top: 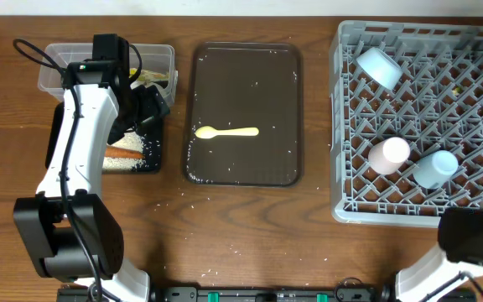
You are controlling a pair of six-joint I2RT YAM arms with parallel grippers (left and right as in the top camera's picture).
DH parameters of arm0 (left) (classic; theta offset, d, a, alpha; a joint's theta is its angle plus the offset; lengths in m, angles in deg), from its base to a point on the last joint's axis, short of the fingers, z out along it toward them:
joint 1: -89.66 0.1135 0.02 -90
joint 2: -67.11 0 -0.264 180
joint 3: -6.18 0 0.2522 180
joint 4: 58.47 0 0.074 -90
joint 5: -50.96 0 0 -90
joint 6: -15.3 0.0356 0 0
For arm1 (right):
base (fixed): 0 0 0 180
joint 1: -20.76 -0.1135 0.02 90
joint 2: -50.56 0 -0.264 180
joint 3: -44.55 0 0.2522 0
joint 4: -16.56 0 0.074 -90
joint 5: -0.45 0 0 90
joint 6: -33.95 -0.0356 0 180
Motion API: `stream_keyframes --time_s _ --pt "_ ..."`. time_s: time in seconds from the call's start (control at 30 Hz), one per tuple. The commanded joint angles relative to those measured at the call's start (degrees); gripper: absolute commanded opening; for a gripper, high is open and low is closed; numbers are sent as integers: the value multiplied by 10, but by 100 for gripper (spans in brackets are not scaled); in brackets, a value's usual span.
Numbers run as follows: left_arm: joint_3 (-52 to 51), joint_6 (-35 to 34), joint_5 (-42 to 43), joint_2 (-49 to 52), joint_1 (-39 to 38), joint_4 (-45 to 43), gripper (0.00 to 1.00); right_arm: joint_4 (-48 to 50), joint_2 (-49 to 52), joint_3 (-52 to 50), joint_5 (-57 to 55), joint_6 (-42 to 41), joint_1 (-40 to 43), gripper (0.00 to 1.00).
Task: Sort waste into correct bins and load items into the dishwasher rack
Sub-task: 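Carry the dark-blue plate to the rack and stand it upright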
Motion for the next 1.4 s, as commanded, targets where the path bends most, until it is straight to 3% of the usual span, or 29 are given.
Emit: stream_keyframes --time_s 0.0,0.13,0.23,0.57,1.37 --pt "0 0 -9 0 1 1 96 31 28 3 21 132 19 1" --pt "0 0 -9 0 1 1 96 80 50 3 163 304 35 1" --pt "0 1 -9 0 1 1 96 100 54 3 251 374 40 1" --pt "0 0 -9 0 1 1 97 132 63 3 272 522 43 1" --pt "0 1 -9 0 1 1 96 123 148 1 237 572 55 1"
